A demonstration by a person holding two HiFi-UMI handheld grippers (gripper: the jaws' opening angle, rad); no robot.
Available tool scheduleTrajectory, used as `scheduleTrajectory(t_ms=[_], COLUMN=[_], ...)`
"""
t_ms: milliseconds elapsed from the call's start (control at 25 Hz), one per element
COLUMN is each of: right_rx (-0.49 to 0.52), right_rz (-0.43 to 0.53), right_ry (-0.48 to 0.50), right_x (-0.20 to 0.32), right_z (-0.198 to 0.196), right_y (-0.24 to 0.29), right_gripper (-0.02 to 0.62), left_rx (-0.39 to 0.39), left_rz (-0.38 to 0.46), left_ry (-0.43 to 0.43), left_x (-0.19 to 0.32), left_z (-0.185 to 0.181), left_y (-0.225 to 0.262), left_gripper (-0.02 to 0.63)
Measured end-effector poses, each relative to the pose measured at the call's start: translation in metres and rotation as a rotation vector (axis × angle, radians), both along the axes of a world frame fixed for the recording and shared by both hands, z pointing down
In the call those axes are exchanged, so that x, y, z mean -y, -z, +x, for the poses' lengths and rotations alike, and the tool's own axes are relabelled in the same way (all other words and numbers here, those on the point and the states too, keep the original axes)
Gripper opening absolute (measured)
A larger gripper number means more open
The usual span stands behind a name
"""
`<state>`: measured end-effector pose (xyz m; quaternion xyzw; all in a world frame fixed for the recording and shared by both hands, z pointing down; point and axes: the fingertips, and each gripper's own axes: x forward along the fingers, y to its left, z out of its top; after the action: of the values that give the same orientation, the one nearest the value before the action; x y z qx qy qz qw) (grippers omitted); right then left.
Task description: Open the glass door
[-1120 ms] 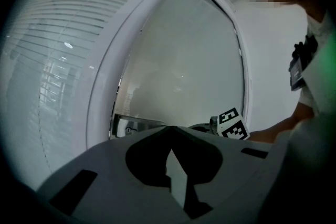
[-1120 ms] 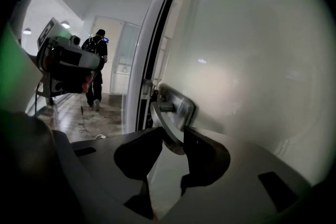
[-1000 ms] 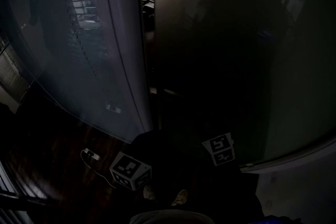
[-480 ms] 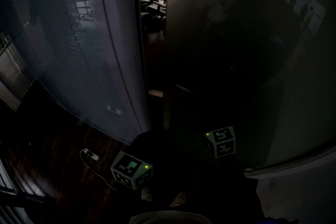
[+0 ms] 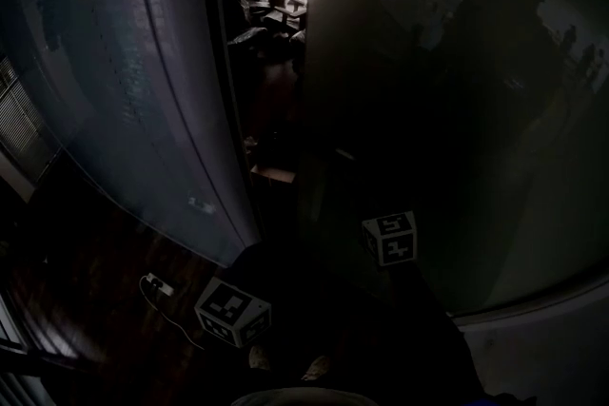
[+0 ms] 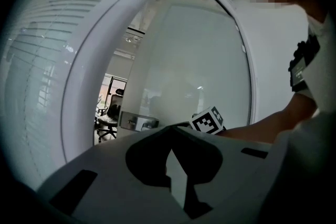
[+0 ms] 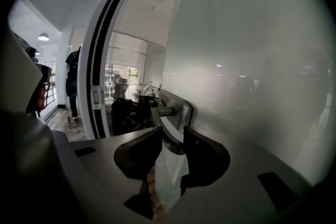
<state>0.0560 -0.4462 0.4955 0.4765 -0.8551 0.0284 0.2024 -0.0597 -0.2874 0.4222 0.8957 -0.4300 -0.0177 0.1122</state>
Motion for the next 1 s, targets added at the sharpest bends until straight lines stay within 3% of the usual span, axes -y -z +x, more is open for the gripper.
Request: scheduleTrajectory(t_ms=[480, 1000], right_rx=[0.063, 0.054], right_rz=[-0.039, -0.012], right_ry=[-0.023, -0.132], right_x=[0.064, 0.125], right_z=[0.03, 0.077], right_y=[-0.004, -0.002], right_gripper=[0.112, 0.114], left_rx=[0.006, 0.007], left_rz=[0.015, 0.034], left_ry=[0.025, -0.132], left_x=[0.048, 0.122], left_z=[0.04, 0.085], left_y=[-0.002, 0.004], left_gripper=[-0.002, -0.002])
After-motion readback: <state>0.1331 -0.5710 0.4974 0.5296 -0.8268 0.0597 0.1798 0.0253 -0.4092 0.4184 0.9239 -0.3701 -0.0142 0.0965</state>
